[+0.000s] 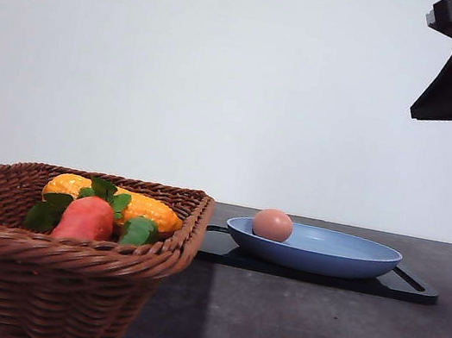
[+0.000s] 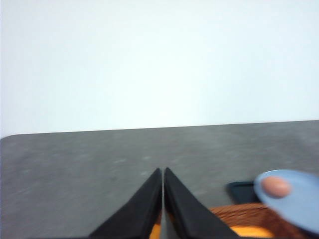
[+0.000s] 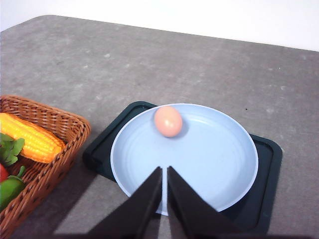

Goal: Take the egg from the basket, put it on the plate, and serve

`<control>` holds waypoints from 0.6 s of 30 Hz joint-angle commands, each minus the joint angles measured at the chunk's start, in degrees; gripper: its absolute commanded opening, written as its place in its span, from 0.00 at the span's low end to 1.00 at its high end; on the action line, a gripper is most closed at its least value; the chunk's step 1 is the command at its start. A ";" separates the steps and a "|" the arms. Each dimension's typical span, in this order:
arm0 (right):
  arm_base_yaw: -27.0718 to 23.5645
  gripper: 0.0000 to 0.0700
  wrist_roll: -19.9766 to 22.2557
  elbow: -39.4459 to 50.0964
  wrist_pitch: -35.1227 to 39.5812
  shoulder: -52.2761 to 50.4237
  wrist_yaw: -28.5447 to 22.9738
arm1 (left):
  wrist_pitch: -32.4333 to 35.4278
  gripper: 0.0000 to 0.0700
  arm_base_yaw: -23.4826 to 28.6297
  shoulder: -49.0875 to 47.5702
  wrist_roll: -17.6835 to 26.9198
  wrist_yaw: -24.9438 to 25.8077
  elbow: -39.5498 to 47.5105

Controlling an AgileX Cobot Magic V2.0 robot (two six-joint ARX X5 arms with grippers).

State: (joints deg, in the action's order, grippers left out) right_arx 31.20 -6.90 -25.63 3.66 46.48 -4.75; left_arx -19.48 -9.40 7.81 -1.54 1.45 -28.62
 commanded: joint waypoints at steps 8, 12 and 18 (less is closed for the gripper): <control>0.44 0.00 -0.35 -0.39 0.61 0.22 -0.24 | 3.81 0.00 4.51 -6.07 4.25 0.02 12.44; 0.44 0.00 -0.36 -0.39 0.61 0.22 -0.23 | 5.21 0.00 4.53 -7.65 3.30 0.02 17.95; 0.42 0.00 -0.35 -0.39 0.61 0.22 -0.24 | 5.37 0.00 4.53 -7.65 -0.76 0.00 21.97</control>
State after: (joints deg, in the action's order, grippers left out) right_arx 31.20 -6.90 -25.63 3.66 46.48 -4.75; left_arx -14.91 -4.89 0.30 -0.50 1.48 -6.90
